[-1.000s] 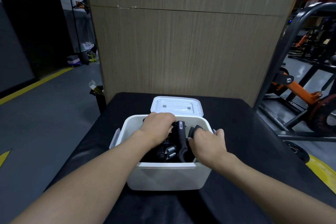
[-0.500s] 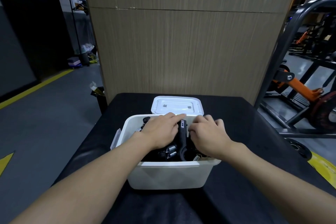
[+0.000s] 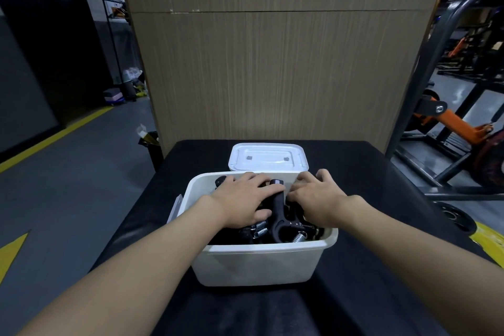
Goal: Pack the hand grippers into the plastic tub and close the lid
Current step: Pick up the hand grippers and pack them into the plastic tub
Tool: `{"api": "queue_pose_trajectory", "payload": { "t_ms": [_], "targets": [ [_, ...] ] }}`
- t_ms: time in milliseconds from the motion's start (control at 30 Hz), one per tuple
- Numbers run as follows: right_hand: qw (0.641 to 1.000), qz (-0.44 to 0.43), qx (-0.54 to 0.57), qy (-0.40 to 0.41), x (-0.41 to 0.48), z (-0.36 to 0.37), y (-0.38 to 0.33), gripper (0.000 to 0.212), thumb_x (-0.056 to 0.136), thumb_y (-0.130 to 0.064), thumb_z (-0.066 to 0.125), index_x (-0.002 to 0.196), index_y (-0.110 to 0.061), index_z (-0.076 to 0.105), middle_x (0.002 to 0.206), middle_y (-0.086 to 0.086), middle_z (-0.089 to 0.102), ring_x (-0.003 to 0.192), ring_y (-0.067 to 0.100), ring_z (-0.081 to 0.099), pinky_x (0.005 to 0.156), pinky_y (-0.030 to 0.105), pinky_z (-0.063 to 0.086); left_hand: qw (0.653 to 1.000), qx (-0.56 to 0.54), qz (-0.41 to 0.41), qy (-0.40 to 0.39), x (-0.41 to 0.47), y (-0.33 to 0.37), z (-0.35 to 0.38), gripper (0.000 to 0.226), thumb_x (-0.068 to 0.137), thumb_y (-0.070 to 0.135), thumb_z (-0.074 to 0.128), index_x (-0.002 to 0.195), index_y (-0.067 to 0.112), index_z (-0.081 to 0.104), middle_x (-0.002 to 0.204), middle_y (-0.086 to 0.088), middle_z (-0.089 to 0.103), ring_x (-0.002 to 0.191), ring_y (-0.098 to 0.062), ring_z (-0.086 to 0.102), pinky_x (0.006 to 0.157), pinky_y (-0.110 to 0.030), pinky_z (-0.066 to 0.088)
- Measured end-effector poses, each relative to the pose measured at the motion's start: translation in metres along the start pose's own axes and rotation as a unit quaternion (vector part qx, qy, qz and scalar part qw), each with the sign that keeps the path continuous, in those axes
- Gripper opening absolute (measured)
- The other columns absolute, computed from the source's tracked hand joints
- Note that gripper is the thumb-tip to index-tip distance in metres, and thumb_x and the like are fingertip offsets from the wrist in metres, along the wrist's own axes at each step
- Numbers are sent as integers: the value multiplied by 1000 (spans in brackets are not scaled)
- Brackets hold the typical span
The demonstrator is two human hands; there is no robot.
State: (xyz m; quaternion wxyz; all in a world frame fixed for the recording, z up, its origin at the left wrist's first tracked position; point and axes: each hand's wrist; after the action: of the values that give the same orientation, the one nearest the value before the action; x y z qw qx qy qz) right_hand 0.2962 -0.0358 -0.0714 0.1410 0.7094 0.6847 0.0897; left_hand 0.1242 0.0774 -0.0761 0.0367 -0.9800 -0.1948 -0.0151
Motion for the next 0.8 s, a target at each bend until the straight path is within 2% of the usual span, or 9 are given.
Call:
{"api": "queue_pose_trajectory", "payload": {
  "t_ms": [133, 200, 300, 467, 567, 633, 700, 733, 800],
  "targets": [
    [1000, 7, -10, -14, 2, 0, 0, 31, 87, -20, 49, 114, -32, 59, 122, -12, 53, 122, 19, 34, 96, 45, 29, 999, 27, 20, -4, 1, 0, 0, 59, 95, 48, 46, 148, 42, 22, 162, 16, 8, 146, -19, 18, 105, -57, 32],
    [1000, 10, -13, -13, 3, 0, -1, 29, 87, -19, 48, 112, -31, 60, 119, -11, 54, 121, 19, 35, 96, 44, 29, 998, 48, 41, -7, 1, 3, -2, 60, 97, 44, 45, 150, 39, 19, 162, 17, 8, 150, -17, 7, 111, -62, 20],
    [1000, 26, 3, -11, 3, 0, -1, 29, 87, -20, 48, 112, -28, 60, 117, -9, 54, 123, 18, 34, 97, 44, 28, 995, 77, 61, -10, 2, 8, -6, 63, 97, 36, 45, 153, 36, 17, 162, 14, 10, 151, -14, 2, 117, -60, 8],
    [969, 93, 228, 3, -4, 1, 7, 59, 77, -10, 49, 132, -33, 50, 131, -10, 49, 134, 14, 23, 101, 41, 21, 996, 62, 67, 8, 4, 6, -3, 62, 93, 28, 44, 152, 32, 24, 161, 10, 15, 149, -13, 8, 117, -53, 13],
    [933, 157, 320, 49, -9, 3, 11, 61, 85, -10, 48, 142, -30, 41, 147, -8, 37, 139, 17, 20, 107, 43, 21, 997, 50, 59, 1, 0, 4, -2, 63, 95, 21, 39, 154, 34, 19, 163, 11, 11, 151, -12, 2, 120, -48, 7],
    [879, 208, 425, 60, -12, 4, 11, 60, 91, -16, 48, 148, -24, 30, 151, -1, 30, 135, 24, 32, 108, 45, 32, 999, 8, 14, 36, -6, 3, -4, 62, 96, 19, 36, 153, 35, 20, 163, 10, 12, 151, -11, 3, 121, -46, 5],
    [809, 234, 536, 50, -14, 6, 7, 42, 95, -17, 45, 135, -14, 36, 137, 8, 41, 113, 25, 51, 94, 40, 47, 993, -28, -68, 97, -14, -2, -7, 55, 98, 21, 35, 152, 32, 27, 163, 7, 17, 150, -12, 8, 121, -45, 7],
    [797, 241, 552, 45, -14, 8, 4, 28, 96, -16, 43, 123, -11, 41, 127, 11, 49, 102, 23, 55, 87, 38, 49, 985, -35, -118, 121, -19, -8, -8, 52, 100, 23, 35, 151, 30, 30, 162, 6, 19, 150, -13, 11, 120, -45, 9],
    [813, 257, 520, 54, -13, 12, 0, 15, 96, -14, 39, 108, -7, 45, 114, 16, 57, 95, 26, 57, 81, 39, 49, 965, -45, -221, 136, -34, -25, -8, 50, 101, 26, 33, 151, 26, 31, 161, 2, 22, 149, -18, 15, 119, -48, 13]
  ]
}}
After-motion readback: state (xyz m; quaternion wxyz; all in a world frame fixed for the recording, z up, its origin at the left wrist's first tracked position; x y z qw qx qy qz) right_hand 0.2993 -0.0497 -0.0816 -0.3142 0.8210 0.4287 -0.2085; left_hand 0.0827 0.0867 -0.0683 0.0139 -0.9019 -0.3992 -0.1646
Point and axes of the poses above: each hand's wrist, its own x-axis towards the middle knuckle, its own z-axis out of the palm, y = z × x
